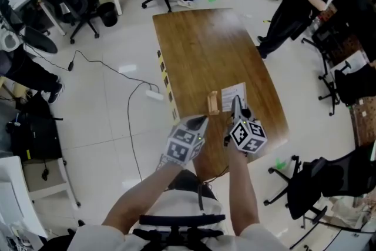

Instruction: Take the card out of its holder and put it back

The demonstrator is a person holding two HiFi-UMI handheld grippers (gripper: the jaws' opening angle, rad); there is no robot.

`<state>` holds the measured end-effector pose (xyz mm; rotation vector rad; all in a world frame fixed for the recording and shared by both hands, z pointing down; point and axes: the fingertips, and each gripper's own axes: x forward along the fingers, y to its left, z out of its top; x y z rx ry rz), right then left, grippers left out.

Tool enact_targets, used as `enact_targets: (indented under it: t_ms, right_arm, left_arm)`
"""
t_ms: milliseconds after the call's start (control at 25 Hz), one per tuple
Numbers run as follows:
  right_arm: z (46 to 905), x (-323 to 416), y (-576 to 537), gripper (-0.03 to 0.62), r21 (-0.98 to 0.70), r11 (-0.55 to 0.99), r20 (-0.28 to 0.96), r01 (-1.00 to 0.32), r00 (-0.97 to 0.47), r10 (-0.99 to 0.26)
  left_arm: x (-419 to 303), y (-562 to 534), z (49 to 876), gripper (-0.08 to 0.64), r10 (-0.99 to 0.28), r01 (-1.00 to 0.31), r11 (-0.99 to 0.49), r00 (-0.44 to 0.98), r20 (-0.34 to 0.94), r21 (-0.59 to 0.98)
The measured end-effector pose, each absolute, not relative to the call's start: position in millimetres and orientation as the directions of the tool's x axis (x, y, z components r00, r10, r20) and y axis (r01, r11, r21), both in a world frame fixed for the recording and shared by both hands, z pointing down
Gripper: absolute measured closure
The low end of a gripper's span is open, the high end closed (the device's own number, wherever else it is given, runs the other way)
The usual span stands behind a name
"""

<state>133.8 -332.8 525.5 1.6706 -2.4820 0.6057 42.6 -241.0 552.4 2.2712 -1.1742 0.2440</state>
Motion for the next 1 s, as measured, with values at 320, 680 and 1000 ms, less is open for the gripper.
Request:
enact_targets:
  t_ms: [320, 680, 1000]
  right_arm:
    - [564.4, 130.4, -347.6, 0.577, -0.275, 0.309, 0.335, -0.91, -0.393, -0.857]
    - [594.6, 128.0, -357.5, 0.577, -0.267, 0.303, 0.377, -0.915, -0.389, -0.841]
    - [606.6, 124.6, -358.5, 0.577, -0.263, 0.308, 0.393, -0.914, -0.393, -0.831]
  left_arm:
    - [48.9, -251.8, 573.9, 0.568, -0.669, -0.788, -0.448, 0.609, 0.426, 0.423]
    - [49.9, -260.6, 590.9, 0.568, -0.652, -0.783, -0.433, 0.614, 0.445, 0.447]
    - [48.0, -263.5, 598.1, 0.568, -0.646, -0.781, -0.424, 0.615, 0.452, 0.458]
